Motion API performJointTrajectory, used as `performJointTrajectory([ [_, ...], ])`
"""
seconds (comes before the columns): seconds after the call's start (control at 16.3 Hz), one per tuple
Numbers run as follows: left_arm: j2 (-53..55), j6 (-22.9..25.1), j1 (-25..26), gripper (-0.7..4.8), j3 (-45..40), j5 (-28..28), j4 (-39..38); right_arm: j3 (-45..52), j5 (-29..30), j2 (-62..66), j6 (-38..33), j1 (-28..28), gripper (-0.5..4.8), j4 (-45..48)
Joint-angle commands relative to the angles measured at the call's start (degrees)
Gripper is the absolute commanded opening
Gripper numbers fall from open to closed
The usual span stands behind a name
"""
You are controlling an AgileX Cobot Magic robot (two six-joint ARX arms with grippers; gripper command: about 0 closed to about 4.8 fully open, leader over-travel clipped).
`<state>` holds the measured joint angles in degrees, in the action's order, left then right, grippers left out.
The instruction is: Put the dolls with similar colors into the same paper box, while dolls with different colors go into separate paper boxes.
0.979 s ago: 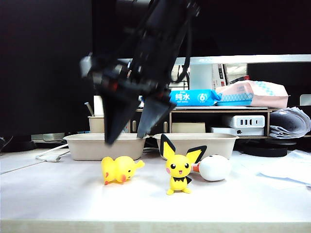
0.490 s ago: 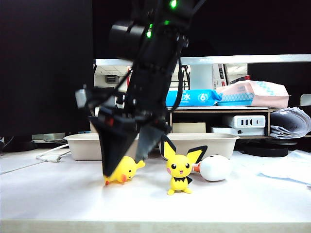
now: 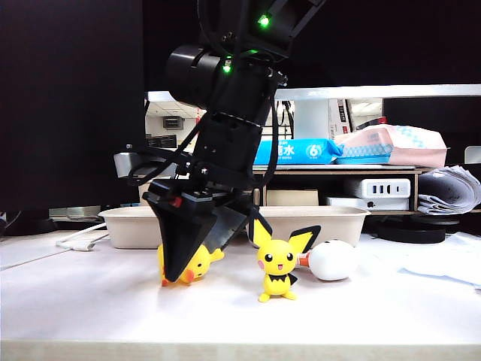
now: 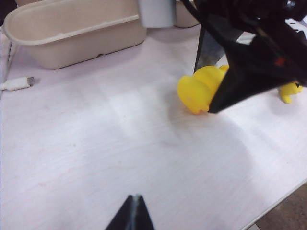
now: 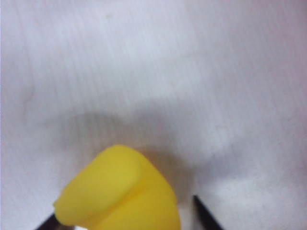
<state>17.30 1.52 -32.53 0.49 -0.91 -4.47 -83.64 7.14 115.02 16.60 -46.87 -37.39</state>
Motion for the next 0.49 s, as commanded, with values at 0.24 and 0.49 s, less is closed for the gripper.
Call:
performJointTrajectory([
  [0.24, -0.02, 0.00, 0.09, -0.05, 0.07, 0.04, 0.79, -0.17, 0.00, -0.15, 0.11, -0.02, 1.70, 2.01],
  [0.49, -0.63, 0.00, 0.28, -0.05, 0.07, 0.04, 0.57, -0.28, 0.02, -0.42, -2.12, 0.07, 1.70, 4.70],
])
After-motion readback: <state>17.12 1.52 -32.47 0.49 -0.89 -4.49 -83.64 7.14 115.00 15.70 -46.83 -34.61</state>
